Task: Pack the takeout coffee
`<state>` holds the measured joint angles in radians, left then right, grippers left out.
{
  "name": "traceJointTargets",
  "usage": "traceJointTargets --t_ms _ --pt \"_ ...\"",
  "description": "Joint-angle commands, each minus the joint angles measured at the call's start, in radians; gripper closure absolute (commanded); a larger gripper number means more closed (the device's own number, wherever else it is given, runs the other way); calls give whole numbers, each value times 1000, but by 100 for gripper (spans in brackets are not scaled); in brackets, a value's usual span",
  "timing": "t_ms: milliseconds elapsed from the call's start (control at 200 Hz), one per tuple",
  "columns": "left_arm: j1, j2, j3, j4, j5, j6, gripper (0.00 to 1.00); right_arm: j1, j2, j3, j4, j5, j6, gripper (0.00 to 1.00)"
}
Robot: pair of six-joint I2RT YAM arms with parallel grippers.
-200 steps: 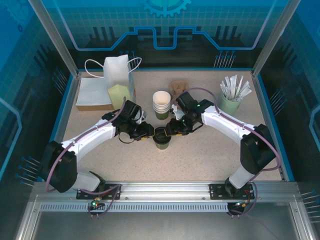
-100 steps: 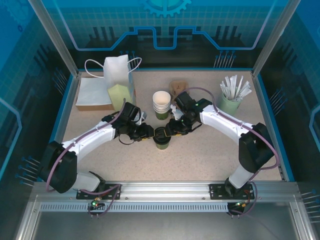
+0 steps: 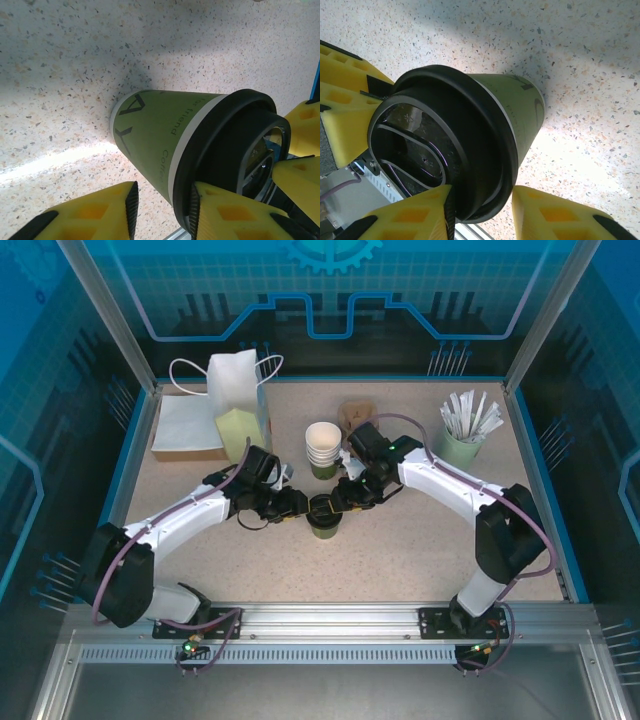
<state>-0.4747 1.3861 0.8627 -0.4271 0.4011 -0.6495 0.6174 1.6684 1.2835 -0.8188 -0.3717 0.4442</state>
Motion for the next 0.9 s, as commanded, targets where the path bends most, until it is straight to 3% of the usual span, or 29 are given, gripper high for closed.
traceJointTargets --t_ms 0,625,820,896 --pt "0 7 1 -105 -43 -10 62 13 12 -17 -94 79 -4 63" --pt "28 -94 -30 -4 29 -93 34 6 -4 20 -41 -5 7 60" --pt "57 -149 -19 -10 26 -100 24 2 -60 20 8 -5 14 55" --pt "65 -165 -9 -7 30 -105 21 -6 -89 21 16 10 14 43"
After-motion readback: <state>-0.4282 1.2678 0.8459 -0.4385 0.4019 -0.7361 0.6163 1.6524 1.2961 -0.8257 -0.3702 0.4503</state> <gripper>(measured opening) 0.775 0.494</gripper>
